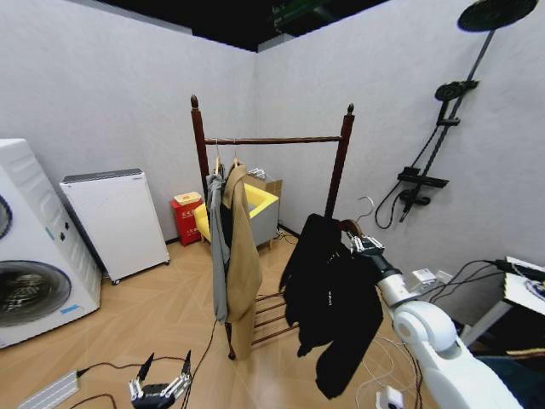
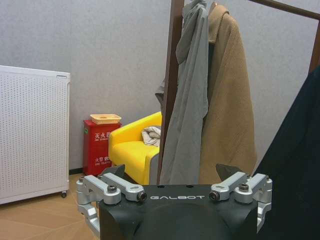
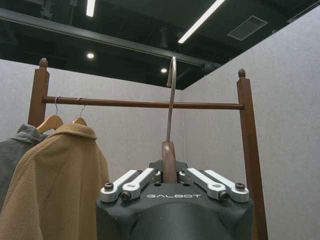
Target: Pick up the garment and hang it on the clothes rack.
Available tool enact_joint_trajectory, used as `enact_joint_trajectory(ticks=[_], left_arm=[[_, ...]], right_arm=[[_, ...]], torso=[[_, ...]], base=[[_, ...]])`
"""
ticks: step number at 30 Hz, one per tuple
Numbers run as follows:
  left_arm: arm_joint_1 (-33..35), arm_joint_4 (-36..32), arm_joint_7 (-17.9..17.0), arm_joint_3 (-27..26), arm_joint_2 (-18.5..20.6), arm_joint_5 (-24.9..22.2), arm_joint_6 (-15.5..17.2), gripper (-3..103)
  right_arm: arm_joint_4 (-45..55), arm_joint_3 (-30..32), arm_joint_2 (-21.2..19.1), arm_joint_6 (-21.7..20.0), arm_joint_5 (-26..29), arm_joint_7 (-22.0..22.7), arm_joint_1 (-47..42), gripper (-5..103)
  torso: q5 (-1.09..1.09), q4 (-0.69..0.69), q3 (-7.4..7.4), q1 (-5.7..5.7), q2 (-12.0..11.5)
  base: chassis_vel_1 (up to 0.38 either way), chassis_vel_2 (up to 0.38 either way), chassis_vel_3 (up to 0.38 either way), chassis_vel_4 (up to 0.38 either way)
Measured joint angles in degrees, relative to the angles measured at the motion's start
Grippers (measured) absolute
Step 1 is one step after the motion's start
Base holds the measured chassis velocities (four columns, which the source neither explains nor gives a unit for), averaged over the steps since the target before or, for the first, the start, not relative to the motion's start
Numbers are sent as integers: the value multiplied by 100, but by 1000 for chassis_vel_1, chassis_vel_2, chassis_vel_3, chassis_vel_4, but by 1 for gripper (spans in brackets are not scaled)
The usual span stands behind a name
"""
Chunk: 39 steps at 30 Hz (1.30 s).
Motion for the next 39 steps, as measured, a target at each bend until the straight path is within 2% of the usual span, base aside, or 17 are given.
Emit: enact_joint_trajectory(ticks=[4, 6, 8, 9, 10, 11, 12, 13, 14, 15, 17, 20, 21, 23, 24, 29, 39], left_arm=[[0, 0, 2, 0, 0, 0, 0, 100], [0, 0, 1, 0, 0, 0, 0, 100], [0, 0, -1, 0, -1, 0, 0, 100], [0, 0, 1, 0, 0, 0, 0, 100], [0, 0, 1, 0, 0, 0, 0, 100], [0, 0, 0, 0, 0, 0, 0, 100], [0, 0, 2, 0, 0, 0, 0, 100], [0, 0, 2, 0, 0, 0, 0, 100], [0, -1, 6, 1, 0, 0, 0, 100], [0, 0, 1, 0, 0, 0, 0, 100], [0, 0, 5, 2, 0, 0, 0, 100], [0, 0, -1, 0, 0, 0, 0, 100], [0, 0, -1, 0, 0, 0, 0, 100], [0, 0, 0, 0, 0, 0, 0, 100], [0, 0, 0, 0, 0, 0, 0, 100], [0, 0, 0, 0, 0, 0, 0, 100], [0, 0, 0, 0, 0, 0, 0, 100]], right_arm=[[-473, -517, -81, -106, 121, 70, 662, 9], [-1035, -1132, -81, -207, 231, 159, 1696, 9], [-1175, -1299, -73, -221, 274, 191, 1978, 9], [-1588, -1756, -27, -267, 397, 237, 2671, 9], [-1588, -1756, -27, -267, 397, 237, 2671, 9], [-1752, -1918, -2, -284, 426, 249, 2912, 9], [-2234, -2286, 91, -324, 470, 265, 3585, 9], [-2234, -2286, 91, -324, 470, 265, 3585, 9], [-2632, -2606, 181, -346, 534, 279, 4186, 9], [-3000, -2906, 306, -355, 600, 281, 4683, 9], [-3186, -3027, 385, -358, 615, 281, 4888, 9], [-4082, -3499, 974, -396, 590, 285, 5767, 9], [-4082, -3499, 974, -396, 590, 285, 5767, 9], [-4479, -3654, 1289, -410, 532, 271, 6149, 9], [-4479, -3654, 1289, -410, 532, 271, 6149, 9], [-5294, -3794, 1781, -456, 396, 235, 6803, 9], [-5521, -3822, 1907, -480, 320, 186, 6998, 9]], torso=[[0, 1, 0, 0, 0], [2, 2, 2, 1, -1], [-2, 3, 1, 1, -1], [-4, 4, 0, 0, 0], [-4, 4, 0, 0, 0], [-4, 4, 0, 0, 0], [5, 6, 3, 1, -2], [5, 6, 3, 1, -2], [1, 0, 2, 2, -2], [-6, 3, 0, 1, 0], [-7, 4, -1, 0, 0], [2, 4, 3, 2, -2], [2, 4, 3, 2, -2], [-5, 4, 0, 1, -1], [-5, 4, 0, 1, -1], [-2, 3, 0, 0, -1], [0, 2, 0, -1, 0]], base=[[0, 0, 0, 0], [0, 0, 0, 0], [0, 0, 0, 0], [0, 0, 0, 0], [0, 0, 0, 0], [0, 0, 0, 0], [0, 0, 0, 0], [0, 0, 0, 0], [0, 0, 0, 0], [0, 0, 0, 0], [0, 0, 0, 0], [0, 0, 0, 0], [0, 0, 0, 0], [0, 0, 0, 0], [0, 0, 0, 0], [0, 0, 0, 0], [0, 0, 0, 0]])
